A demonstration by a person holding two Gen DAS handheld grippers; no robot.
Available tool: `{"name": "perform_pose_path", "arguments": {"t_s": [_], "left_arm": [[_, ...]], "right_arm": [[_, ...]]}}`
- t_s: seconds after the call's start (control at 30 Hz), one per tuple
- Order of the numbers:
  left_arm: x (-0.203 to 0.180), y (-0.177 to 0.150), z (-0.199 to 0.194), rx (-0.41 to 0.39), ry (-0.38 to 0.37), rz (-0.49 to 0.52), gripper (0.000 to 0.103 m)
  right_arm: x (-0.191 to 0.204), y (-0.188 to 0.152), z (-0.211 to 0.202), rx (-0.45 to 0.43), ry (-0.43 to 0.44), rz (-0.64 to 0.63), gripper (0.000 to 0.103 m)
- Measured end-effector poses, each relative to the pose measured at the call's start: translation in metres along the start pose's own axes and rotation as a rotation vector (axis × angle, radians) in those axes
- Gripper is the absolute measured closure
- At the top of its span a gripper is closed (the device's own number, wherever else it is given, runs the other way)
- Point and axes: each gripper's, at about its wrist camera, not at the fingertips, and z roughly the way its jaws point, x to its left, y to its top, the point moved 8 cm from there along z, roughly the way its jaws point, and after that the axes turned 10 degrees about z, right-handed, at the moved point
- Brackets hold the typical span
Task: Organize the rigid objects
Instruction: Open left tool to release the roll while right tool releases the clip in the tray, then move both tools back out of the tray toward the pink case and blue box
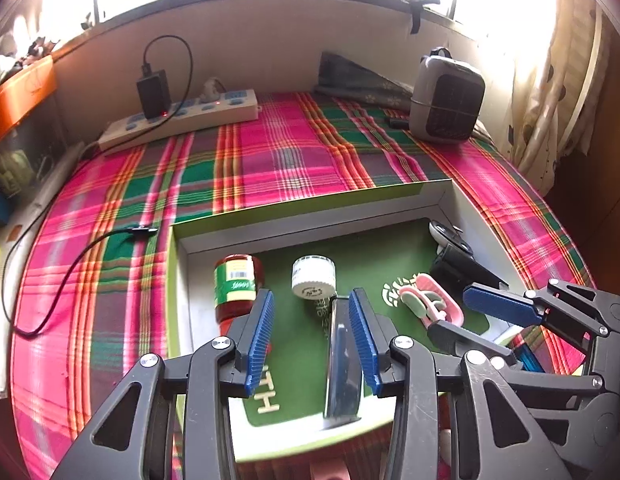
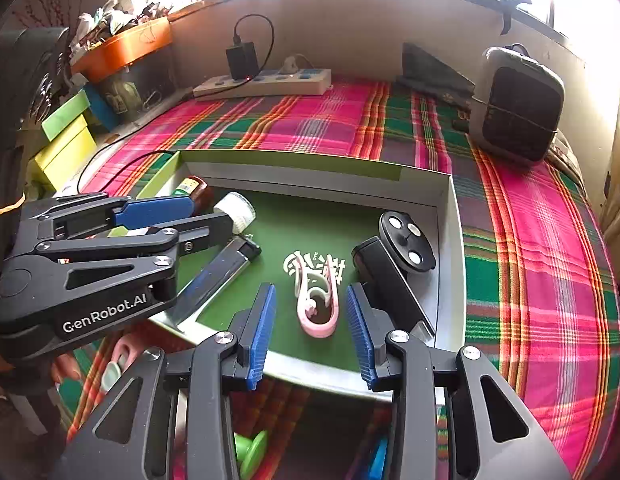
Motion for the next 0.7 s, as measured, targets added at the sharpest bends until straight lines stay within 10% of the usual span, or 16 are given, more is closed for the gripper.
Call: {"name": "perform_pose_path", "arguments": {"t_s": [0.7], "left_arm": [[-0.011,-0.045,-0.062,-0.073,0.051,-0.008,0.064]], "right_arm": [[-0.012,-0.022,-0.052,-0.106,-0.033,0.04,0.065]]}}
